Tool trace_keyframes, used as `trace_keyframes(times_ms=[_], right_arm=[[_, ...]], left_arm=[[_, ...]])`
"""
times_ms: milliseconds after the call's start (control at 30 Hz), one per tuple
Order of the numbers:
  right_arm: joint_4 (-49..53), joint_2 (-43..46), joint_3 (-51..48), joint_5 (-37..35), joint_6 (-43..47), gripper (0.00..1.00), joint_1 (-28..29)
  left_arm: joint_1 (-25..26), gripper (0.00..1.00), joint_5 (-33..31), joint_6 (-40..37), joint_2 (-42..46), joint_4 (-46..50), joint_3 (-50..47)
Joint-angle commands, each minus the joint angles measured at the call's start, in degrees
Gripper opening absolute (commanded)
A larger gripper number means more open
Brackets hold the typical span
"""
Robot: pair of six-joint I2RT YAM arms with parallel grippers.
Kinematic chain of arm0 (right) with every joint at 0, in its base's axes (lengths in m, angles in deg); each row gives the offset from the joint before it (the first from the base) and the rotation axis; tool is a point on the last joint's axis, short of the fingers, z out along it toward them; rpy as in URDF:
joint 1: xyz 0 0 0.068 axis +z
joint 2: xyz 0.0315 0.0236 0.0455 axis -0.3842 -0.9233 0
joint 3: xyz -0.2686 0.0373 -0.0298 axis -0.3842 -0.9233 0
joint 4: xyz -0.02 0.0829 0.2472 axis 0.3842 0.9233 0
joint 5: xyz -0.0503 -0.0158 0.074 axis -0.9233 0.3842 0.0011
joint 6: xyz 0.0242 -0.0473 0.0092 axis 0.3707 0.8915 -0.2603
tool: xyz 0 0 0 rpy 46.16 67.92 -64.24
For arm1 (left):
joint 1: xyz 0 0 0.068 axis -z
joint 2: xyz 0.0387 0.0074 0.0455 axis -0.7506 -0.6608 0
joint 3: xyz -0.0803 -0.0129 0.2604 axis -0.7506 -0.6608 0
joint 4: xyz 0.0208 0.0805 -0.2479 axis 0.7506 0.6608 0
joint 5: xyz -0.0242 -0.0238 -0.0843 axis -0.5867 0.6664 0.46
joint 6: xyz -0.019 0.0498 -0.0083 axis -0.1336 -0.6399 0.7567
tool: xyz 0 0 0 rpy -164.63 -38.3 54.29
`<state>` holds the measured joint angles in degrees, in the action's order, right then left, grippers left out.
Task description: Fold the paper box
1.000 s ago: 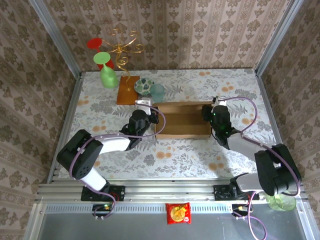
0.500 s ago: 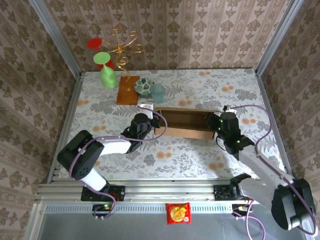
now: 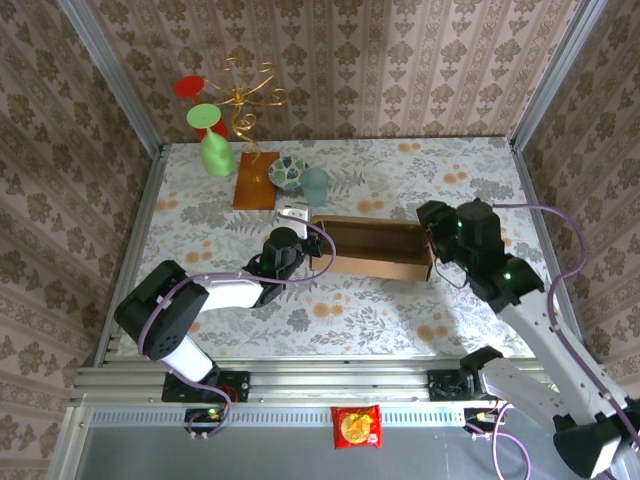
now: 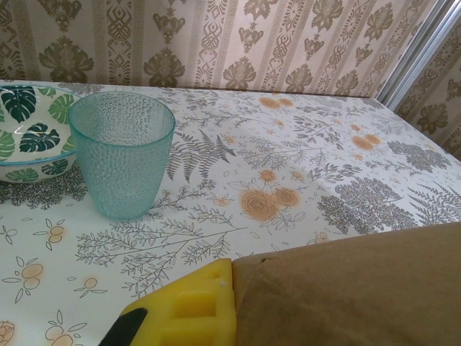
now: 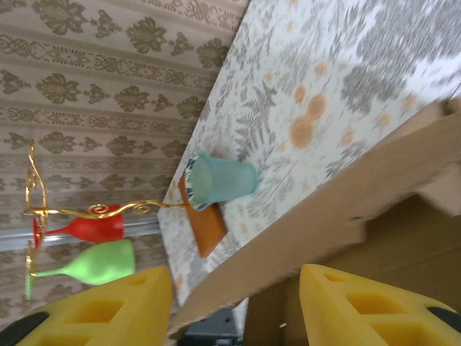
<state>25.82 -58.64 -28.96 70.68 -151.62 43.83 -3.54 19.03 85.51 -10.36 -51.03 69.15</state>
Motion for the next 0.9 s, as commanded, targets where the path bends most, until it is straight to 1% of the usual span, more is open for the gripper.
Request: trace_keyframes(times_ms=[0,133,233,500,533,567,600,700,733,800,867], right_arm=[[1.82,-4.94,2.42,3.44,-15.75,0.49,2.04],[2.69,-9.23,4.71,3.16,-22.16,0.48,3.77],[2.16,-10.69,4.66,2.94,-24.28,0.44,3.9],[-0.86,-12.66,1.49,1.97,-26.71,0.1,3.81],[-0.89,-12.49,0.88,1.86,-26.75,0.05,3.84],[-0.9,-12.21,0.22,1.82,-26.83,0.01,3.82],[-0.96,-11.89,-0.47,1.77,-26.93,0.0,3.81],[-1.79,-10.52,-3.05,1.81,-27.17,0.0,3.81],[-1.93,-10.1,-3.78,1.92,-27.05,0.0,3.81],[-2.01,-9.42,-4.88,2.26,-26.71,0.0,3.73],[-2.46,-8.81,-6.09,2.65,-26.16,0.0,3.7]], left_arm=[[0.61,0.0,0.65,1.19,-0.97,3.51,-1.3],[0.83,0.0,0.37,1.39,-1.25,3.45,-1.31],[1.04,0.0,0.29,1.44,-1.42,3.29,-1.14],[1.11,0.0,0.58,1.37,-1.46,3.29,-0.62],[1.06,0.02,0.67,1.48,-1.14,3.58,-0.53],[1.13,0.09,0.84,1.9,-0.57,4.26,-0.49],[1.08,0.14,0.86,2.43,0.4,5.07,-0.53],[1.09,0.26,2.17,4.85,5.0,9.0,-1.31],[1.05,0.29,3.02,5.85,7.24,11.82,-1.4],[1.06,0.33,5.4,8.07,11.79,16.27,-2.31],[1.16,0.37,8.84,10.05,15.96,17.56,-4.88]])
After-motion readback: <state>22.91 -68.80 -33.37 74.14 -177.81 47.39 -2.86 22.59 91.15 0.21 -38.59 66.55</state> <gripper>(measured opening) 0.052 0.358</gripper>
